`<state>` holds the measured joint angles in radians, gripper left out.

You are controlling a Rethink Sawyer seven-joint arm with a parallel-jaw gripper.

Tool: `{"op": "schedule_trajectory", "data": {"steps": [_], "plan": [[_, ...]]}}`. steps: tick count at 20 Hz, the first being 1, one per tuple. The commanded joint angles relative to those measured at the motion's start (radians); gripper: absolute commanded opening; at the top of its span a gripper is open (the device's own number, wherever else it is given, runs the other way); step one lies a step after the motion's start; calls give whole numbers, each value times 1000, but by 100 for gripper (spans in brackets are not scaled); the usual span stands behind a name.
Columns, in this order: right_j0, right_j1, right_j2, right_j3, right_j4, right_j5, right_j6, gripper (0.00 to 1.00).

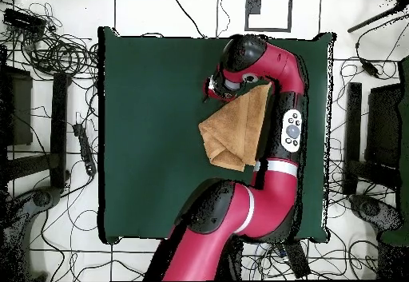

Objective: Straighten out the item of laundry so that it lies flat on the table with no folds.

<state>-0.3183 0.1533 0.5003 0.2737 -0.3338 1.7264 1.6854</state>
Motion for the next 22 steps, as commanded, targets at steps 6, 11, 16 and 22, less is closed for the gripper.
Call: {"op": "schedule_trajectory", "data": {"steps": [6, 11, 16, 22], "plan": [[-27, -205, -120, 388, -34, -338, -201, 100], [-46, -262, -147, 451, -44, -301, -218, 100], [-80, -425, -179, 597, -17, -241, -253, 100], [-132, -628, -150, 806, 48, -290, -232, 100]]}}
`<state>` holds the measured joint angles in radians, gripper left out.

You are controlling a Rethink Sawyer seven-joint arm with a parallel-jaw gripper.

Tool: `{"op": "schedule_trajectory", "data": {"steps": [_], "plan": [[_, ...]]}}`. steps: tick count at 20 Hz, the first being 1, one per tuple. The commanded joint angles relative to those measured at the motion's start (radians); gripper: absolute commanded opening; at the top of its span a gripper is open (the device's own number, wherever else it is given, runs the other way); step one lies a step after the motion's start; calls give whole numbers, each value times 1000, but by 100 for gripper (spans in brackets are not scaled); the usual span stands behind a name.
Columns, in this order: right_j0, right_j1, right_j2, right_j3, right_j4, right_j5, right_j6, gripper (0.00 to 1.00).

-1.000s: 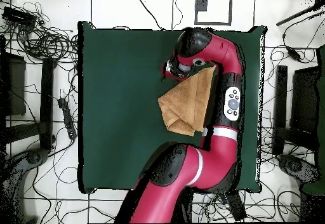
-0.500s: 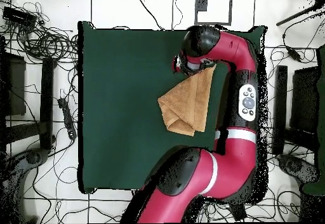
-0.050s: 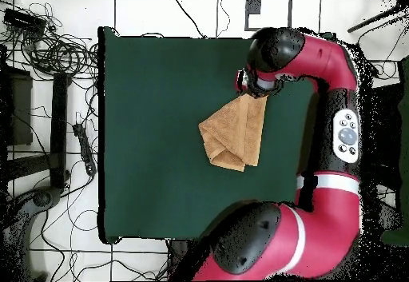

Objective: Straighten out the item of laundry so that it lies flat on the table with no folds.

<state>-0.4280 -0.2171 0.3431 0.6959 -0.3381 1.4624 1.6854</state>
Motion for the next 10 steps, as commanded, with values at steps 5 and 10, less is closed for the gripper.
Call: {"op": "schedule_trajectory", "data": {"steps": [5, 10], "plan": [[-55, -394, 23, 522, 73, -77, -201, 100], [-75, -471, 34, 665, 91, -165, -132, 100]]}}
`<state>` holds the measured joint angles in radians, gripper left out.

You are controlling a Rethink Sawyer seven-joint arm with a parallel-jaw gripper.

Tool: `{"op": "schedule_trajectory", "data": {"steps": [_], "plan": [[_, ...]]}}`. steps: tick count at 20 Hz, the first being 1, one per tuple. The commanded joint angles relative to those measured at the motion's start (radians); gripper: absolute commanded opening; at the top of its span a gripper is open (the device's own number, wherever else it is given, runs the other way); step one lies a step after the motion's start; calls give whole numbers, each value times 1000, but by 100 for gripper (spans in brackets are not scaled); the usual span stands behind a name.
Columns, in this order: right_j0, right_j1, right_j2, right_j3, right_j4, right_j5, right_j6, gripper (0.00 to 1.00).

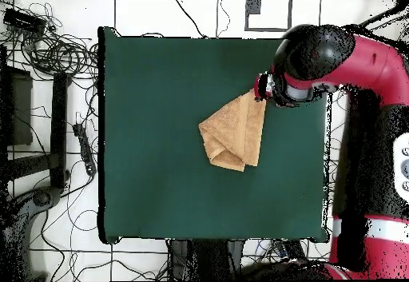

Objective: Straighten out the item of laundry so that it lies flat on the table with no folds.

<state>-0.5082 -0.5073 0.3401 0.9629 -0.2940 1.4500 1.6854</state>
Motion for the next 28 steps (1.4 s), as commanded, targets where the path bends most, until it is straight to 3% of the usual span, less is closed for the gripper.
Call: {"op": "schedule_trajectory", "data": {"steps": [1, 20, 28], "plan": [[0, -186, 41, 418, 51, -170, -120, 100], [1, -199, 56, 506, 51, -283, -57, 100], [31, -172, 41, 497, 32, -311, -3, 100]]}}
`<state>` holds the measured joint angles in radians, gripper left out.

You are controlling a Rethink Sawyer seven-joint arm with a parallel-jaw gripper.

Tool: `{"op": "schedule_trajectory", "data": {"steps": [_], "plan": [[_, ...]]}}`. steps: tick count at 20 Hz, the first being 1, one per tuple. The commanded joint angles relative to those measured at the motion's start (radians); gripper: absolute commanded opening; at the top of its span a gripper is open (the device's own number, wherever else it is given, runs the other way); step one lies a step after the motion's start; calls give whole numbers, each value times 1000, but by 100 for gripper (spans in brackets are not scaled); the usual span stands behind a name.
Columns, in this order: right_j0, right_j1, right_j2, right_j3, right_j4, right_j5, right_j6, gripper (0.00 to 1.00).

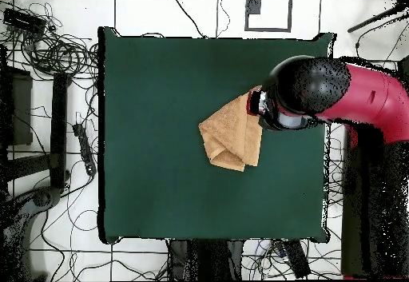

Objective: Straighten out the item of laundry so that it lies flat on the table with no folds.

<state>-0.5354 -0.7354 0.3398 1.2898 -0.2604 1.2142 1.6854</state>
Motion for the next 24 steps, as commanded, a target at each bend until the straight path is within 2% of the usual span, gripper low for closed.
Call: {"op": "schedule_trajectory", "data": {"steps": [1, 9, 16, 24], "plan": [[62, 61, 38, 167, -2, -77, 8, 100], [99, 119, 18, 126, 3, -91, 83, 100], [143, 154, -16, 127, -1, -189, 165, 100], [156, 175, -50, 137, 0, -255, 149, 100]]}}
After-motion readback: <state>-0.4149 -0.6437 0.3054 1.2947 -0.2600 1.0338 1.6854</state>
